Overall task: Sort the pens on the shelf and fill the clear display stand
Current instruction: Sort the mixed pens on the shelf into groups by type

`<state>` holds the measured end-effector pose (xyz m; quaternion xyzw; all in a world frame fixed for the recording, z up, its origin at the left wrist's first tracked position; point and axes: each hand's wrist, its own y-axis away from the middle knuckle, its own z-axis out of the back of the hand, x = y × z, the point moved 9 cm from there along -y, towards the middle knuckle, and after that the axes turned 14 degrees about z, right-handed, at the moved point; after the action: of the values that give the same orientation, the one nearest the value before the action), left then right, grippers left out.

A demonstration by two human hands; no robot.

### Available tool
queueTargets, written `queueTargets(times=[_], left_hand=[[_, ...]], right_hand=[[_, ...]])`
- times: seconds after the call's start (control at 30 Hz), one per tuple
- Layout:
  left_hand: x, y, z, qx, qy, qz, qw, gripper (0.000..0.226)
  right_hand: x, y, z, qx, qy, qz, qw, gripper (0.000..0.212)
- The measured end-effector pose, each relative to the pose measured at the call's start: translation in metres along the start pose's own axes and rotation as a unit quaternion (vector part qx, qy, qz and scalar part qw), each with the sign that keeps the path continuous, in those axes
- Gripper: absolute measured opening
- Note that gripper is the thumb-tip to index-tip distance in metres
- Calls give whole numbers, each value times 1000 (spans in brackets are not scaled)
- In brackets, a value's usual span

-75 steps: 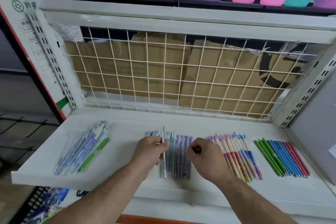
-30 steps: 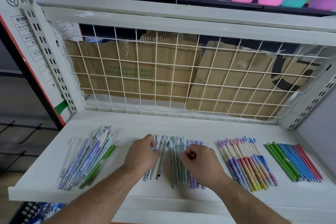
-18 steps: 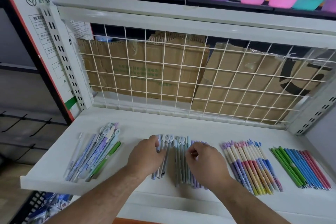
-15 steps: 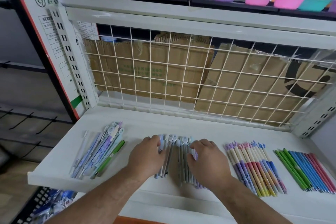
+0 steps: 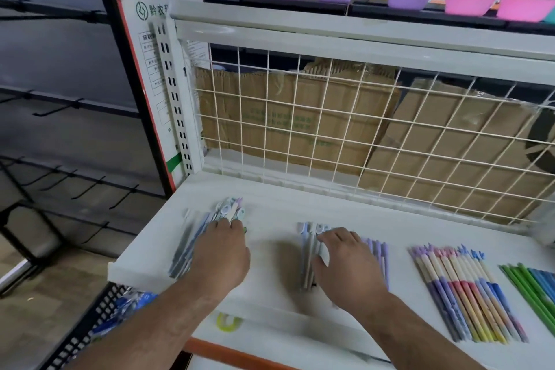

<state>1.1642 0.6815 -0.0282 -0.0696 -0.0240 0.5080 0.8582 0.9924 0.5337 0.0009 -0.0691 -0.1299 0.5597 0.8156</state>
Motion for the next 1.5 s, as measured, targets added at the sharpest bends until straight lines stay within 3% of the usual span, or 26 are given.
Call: queueTargets(times=[0.3,0.43,0.6,0.77,0.97,1.07,1.17,1.2,1.27,1.33,1.43,1.5], left_hand=[[18,-11,-13,66,26,30,997,25],[17,-16,-17,113,55,50,991,9],[7,-18,-19,157,34,47,986,19],[0,-19,-26,199,-7,33,979,9],[-9,-10,-32,226,-59,26,972,26],[-18,-8,-28,236,-18,23,971,25],[-42,-2,-13,231,104,13,967,5],[-54,3,-11,261,189,20,947,7],[-77,17,-11,343,375,56,859,12],[-96,31,-9,393,479,94,779,13],[-121,49,-8,427,547,116,711,14],[-139,60,-8,445,564,116,686,16]], right_hand=[[17,-3,-1,-30,-49,-9,998,27],[14,-2,-1,-27,-55,-16,998,31],[4,4,-4,-26,-68,-32,997,28],[-1,14,8,-56,-25,-63,996,12],[-12,21,9,-57,-52,-70,995,22],[-17,26,8,-37,-72,-64,995,24],[-23,30,7,-16,-115,-60,991,9],[-25,32,7,-7,-135,-65,989,8],[-29,37,4,6,-193,-75,978,11],[-33,43,5,8,-247,-84,965,13],[-41,53,10,0,-296,-91,951,11],[-48,61,14,2,-326,-101,940,9]])
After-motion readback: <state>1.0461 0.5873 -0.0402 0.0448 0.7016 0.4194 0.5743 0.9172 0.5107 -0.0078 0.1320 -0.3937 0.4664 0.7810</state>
